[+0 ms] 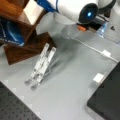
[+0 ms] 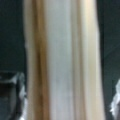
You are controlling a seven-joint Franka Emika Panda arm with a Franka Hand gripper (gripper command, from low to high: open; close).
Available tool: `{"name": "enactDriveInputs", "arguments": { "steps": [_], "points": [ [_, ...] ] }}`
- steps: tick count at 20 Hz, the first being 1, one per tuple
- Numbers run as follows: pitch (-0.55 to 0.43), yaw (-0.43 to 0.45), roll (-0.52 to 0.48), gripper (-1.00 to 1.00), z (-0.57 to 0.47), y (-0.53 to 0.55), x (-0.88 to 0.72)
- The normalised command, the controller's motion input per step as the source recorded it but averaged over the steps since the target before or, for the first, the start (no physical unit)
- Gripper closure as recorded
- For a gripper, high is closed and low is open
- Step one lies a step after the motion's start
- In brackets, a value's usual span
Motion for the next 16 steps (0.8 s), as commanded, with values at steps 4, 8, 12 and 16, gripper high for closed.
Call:
{"name": "enactDriveInputs", "arguments": {
  "steps": [4, 8, 12, 16],
  "points": [
    [-0.027, 0.211, -0.055, 1.00, -0.02, 0.00, -0.13],
    [-0.036, 0.209, -0.064, 1.00, -0.03, 0.02, -0.10],
    [-0.026, 0.231, -0.068, 1.00, -0.03, 0.05, -0.06],
    [-0.006, 0.257, -0.084, 1.00, -0.01, 0.14, 0.02]
  ]
}}
